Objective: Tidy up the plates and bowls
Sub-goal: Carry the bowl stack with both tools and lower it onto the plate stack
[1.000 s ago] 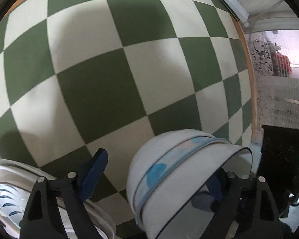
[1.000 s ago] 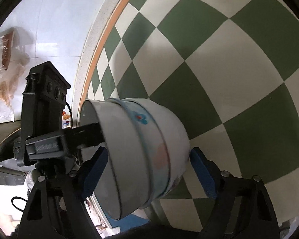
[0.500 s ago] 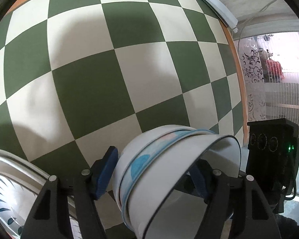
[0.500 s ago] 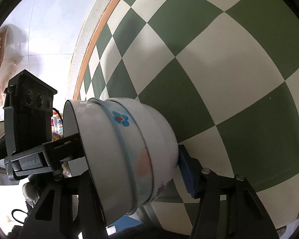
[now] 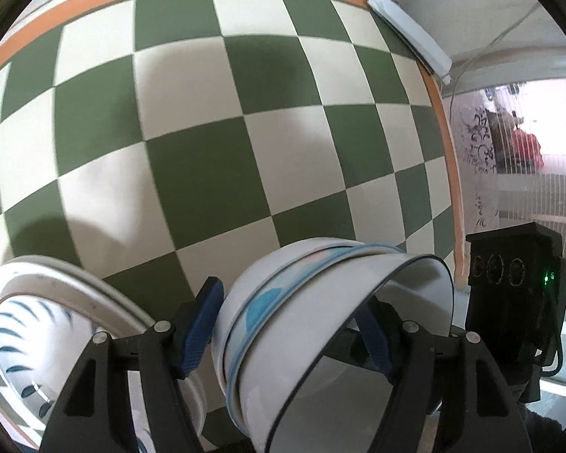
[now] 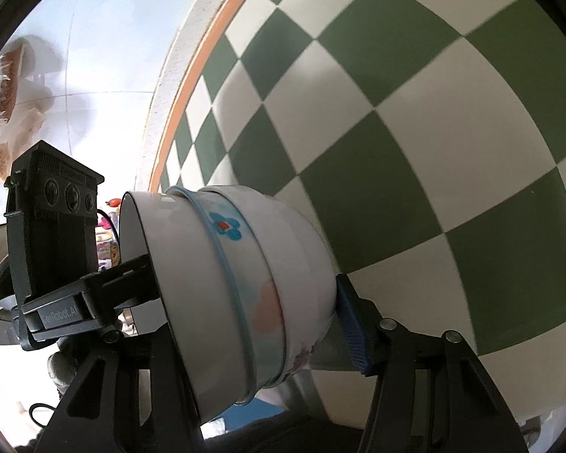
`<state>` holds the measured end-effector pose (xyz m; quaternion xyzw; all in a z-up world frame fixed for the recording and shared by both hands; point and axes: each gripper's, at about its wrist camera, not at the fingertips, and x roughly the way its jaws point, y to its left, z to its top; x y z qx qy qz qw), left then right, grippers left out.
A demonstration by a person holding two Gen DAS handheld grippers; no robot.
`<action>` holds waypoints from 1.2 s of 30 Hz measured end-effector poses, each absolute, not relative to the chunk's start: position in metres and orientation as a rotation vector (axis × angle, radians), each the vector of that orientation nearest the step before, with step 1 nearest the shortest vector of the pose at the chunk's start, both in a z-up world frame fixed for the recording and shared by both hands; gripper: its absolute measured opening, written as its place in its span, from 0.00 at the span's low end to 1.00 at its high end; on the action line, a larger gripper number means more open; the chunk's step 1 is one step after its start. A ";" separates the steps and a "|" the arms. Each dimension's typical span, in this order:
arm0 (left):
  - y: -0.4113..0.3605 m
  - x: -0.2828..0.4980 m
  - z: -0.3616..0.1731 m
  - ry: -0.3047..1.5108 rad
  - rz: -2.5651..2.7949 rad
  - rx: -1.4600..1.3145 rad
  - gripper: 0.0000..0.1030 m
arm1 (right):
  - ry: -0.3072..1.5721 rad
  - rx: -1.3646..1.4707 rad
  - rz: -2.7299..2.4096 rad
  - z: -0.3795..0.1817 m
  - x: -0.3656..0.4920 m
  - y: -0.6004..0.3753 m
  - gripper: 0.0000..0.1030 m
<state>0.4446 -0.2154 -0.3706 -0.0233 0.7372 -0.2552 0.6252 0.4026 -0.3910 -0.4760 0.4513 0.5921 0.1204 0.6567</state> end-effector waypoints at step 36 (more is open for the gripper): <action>-0.027 0.455 -0.345 1.582 -0.398 -0.274 0.65 | 1.465 0.738 0.509 -0.448 0.473 -0.200 0.54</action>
